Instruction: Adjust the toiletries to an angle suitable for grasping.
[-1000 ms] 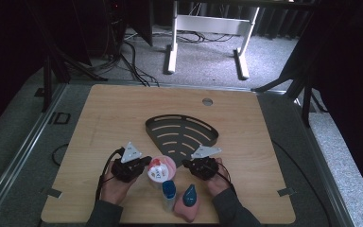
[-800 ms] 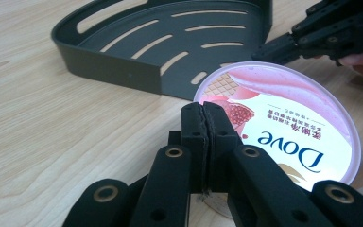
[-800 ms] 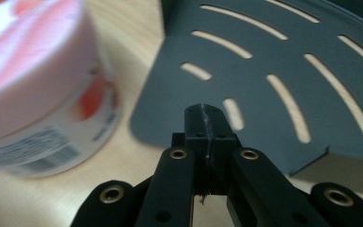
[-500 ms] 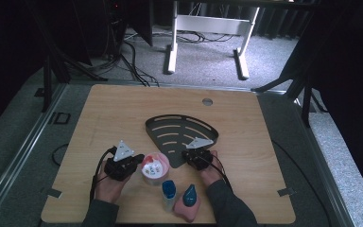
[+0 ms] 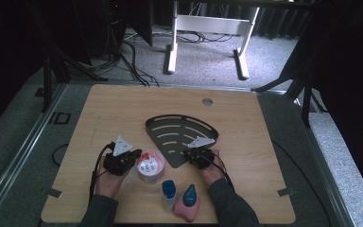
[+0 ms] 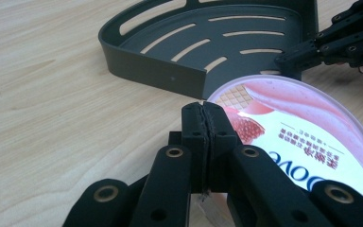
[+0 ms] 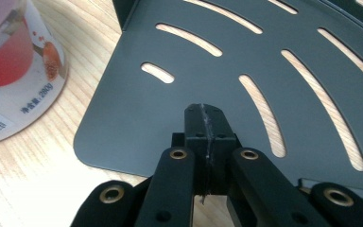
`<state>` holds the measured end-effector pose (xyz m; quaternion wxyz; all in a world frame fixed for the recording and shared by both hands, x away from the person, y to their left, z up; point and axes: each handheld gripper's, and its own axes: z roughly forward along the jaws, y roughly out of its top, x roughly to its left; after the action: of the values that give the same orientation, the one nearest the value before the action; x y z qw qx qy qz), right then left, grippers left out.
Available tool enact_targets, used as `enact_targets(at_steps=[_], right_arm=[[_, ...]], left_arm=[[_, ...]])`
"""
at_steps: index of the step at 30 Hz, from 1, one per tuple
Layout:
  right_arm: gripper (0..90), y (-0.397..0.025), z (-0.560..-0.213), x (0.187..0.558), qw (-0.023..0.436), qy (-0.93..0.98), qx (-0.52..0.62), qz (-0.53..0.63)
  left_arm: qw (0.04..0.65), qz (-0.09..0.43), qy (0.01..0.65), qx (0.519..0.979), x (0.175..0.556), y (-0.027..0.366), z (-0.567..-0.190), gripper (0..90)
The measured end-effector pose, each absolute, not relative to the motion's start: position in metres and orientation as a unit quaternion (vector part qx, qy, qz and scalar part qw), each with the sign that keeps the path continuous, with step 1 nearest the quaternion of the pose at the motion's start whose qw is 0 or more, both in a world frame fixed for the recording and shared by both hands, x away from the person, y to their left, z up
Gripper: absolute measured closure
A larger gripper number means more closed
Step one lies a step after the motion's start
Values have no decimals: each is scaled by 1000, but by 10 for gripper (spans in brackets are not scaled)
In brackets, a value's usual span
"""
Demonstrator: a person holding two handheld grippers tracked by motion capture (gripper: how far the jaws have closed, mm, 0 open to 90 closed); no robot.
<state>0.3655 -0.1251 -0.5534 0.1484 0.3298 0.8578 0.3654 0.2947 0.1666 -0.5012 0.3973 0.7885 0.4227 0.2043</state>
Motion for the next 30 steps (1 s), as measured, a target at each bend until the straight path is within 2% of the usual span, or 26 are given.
enact_targets(at_steps=[10, 30], right_arm=[[900, -122, -553, 369, 153, 860, 330, 357], [900, -148, -552, 364, 154, 862, 331, 353]], left_arm=[[399, 210, 425, 785, 299, 169, -502, 886], [398, 213, 437, 778, 304, 174, -502, 871]])
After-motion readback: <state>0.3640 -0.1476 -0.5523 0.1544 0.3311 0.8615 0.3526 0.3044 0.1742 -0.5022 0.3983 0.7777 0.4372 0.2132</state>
